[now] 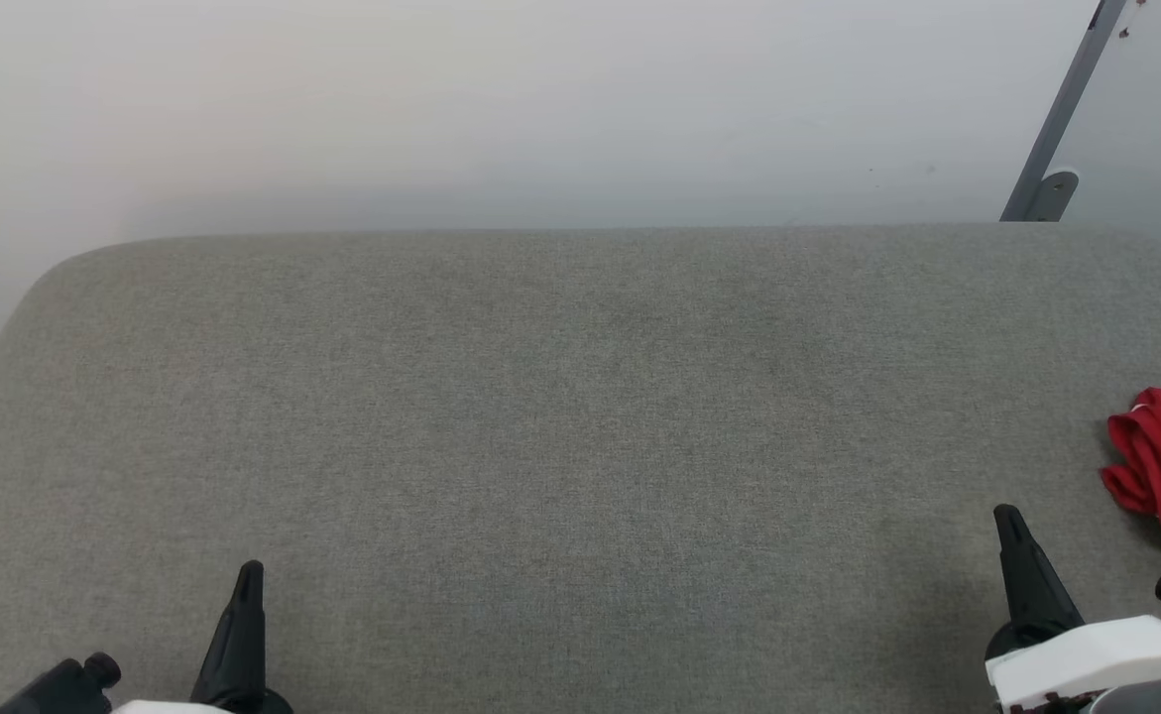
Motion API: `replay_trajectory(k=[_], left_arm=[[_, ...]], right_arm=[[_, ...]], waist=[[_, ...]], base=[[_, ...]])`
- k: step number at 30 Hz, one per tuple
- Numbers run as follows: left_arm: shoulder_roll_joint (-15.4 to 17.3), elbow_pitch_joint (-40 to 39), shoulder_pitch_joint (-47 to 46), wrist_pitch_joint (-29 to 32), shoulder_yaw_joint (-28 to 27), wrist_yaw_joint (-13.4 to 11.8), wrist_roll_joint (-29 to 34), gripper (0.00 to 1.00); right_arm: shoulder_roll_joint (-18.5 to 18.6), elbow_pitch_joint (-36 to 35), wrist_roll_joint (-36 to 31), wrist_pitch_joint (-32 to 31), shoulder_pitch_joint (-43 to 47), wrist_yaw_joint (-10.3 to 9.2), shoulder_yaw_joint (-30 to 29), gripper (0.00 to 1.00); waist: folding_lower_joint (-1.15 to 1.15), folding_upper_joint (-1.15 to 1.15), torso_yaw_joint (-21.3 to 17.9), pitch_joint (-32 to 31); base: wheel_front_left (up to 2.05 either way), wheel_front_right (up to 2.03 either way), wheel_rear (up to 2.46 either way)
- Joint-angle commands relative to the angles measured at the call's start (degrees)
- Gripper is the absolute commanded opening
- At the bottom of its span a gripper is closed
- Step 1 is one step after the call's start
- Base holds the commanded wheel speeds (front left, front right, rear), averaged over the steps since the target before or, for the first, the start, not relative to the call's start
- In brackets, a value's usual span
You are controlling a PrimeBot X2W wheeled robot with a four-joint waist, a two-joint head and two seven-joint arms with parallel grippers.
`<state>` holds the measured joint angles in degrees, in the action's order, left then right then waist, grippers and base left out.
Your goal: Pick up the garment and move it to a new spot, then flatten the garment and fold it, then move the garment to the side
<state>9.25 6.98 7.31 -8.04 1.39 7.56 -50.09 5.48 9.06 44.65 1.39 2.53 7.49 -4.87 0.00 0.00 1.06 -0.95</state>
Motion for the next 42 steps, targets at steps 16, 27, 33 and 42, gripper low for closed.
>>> replay_trajectory(k=[16,27,33,42], left_arm=[[-0.8,1.1,-4.4,3.1,-1.7,-0.1,-11.2,0.0],[-1.6,2.2,-6.1,5.0,-2.5,-0.1,-17.4,0.0],[-1.9,2.6,-6.9,5.8,-2.9,-0.1,-20.0,0.0],[-2.6,3.4,-8.1,7.2,-3.5,-0.1,-24.3,0.0]], right_arm=[[-0.6,0.7,12.1,-2.0,-3.5,0.01,-0.5,0.0],[-0.9,1.4,18.8,-3.2,-4.5,0.01,-0.8,0.0],[-1.1,1.8,21.6,-3.6,-5.0,0.01,-0.9,0.0],[-1.4,2.4,26.3,-4.5,-5.8,0.01,-1.1,0.0]], waist=[[0.0,0.0,-0.2,0.2],[0.0,0.0,-0.3,0.3],[0.0,0.0,-0.4,0.4],[0.0,0.0,-0.5,0.5]], base=[[0.0,0.0,0.0],[0.0,0.0,0.0],[0.0,0.0,0.0],[0.0,0.0,0.0]])
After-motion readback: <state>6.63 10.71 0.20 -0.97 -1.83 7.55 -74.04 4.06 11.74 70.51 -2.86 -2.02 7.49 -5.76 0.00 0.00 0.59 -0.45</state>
